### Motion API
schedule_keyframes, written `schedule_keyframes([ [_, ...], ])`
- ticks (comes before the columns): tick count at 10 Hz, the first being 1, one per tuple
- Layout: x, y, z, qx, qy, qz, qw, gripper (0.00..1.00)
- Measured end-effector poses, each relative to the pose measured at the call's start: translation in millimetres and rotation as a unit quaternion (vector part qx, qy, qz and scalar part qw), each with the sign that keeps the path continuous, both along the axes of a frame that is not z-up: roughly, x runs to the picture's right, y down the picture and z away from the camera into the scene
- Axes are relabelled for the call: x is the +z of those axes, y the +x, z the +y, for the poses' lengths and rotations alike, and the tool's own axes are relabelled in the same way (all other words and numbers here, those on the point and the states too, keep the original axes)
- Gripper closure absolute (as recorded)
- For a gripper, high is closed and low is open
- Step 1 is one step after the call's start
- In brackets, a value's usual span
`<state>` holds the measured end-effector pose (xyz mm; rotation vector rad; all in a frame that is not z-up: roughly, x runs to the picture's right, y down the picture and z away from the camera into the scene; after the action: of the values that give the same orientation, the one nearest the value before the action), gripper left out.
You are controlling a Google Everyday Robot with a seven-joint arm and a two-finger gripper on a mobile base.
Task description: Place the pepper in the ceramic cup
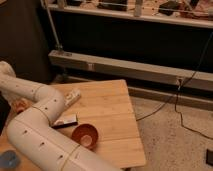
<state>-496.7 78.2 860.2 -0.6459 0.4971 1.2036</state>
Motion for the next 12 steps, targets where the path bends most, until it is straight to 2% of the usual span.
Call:
schedule_keyframes([
  [2, -17.9, 16, -11, -0.012, 0.003, -0.013, 0.9998, 1.0],
  [4, -43.9, 40, -11, -0.032, 0.009, -0.024, 0.9992, 1.0],
  [7, -83.5, 78, 15, -0.043, 0.016, -0.04, 0.9981, 1.0],
  [9, -106.1, 92, 34, -0.045, 0.013, -0.065, 0.9967, 1.0],
  [12, -127.7, 106, 50, -0.047, 0.008, -0.096, 0.9942, 1.0],
])
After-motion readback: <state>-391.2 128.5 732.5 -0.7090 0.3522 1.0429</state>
